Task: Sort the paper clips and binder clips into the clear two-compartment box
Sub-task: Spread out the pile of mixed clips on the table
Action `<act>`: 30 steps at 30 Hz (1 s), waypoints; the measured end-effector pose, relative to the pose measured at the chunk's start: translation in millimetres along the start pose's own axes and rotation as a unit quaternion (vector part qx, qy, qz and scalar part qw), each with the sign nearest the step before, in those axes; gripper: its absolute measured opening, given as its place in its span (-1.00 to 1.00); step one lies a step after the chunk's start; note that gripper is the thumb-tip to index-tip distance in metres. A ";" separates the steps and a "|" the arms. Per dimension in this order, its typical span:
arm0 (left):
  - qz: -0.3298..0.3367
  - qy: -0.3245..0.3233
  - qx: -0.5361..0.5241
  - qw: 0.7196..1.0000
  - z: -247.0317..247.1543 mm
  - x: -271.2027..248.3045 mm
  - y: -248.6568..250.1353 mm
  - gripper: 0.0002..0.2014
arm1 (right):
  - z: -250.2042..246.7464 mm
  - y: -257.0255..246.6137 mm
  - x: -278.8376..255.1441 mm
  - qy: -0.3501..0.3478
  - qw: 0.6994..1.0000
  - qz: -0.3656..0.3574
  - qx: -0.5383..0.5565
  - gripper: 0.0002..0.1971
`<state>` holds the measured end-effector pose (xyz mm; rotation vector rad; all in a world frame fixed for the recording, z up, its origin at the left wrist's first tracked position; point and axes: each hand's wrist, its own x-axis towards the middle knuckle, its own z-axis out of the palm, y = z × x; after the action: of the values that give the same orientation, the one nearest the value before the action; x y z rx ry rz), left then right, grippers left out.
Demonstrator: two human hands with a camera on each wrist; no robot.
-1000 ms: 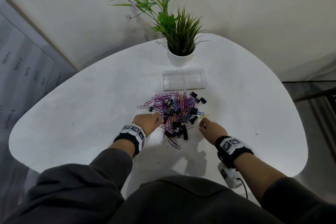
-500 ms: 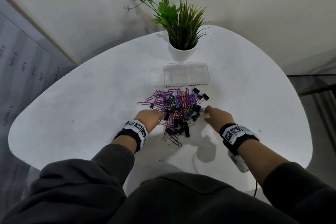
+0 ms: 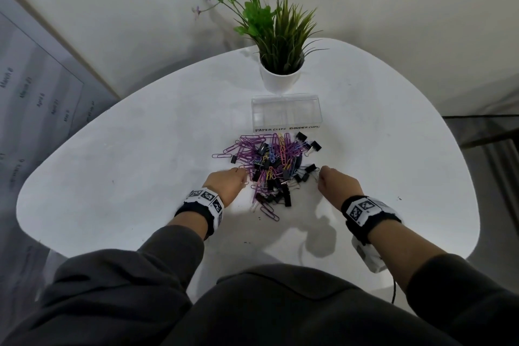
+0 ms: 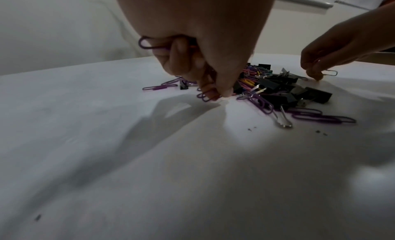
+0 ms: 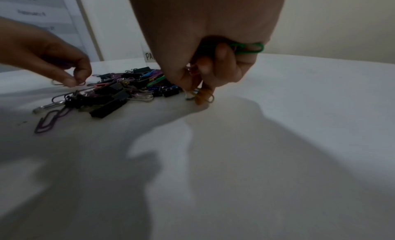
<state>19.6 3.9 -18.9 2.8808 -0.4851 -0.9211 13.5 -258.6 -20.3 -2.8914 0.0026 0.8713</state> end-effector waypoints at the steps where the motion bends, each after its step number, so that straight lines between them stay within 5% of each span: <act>1: -0.004 -0.008 -0.006 1.000 1.1 -2.3 0.4 -0.69 | -0.1 1.6 -2.9 0.008 1.000 0.008 0.010 -0.88; 7: -0.023 -0.018 -0.033 0.999 0.4 -15.1 15.3 -0.72 | -1.1 0.2 -18.9 -0.009 1.000 -0.009 0.025 -0.73; 19: -0.030 -0.012 -0.051 0.998 14.6 -35.8 31.6 -0.76 | 19.4 -80.7 -45.1 -0.002 0.980 -0.189 -0.063 -0.70; 30: -0.103 0.000 -0.076 0.992 17.8 -23.3 23.8 -0.74 | 30.0 -96.4 -32.7 -0.014 0.987 -0.139 -0.084 -0.77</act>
<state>-15.1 -10.7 -16.6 2.8285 -0.1107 -0.9392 -26.8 -160.5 -16.0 -2.9290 -0.4870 0.8954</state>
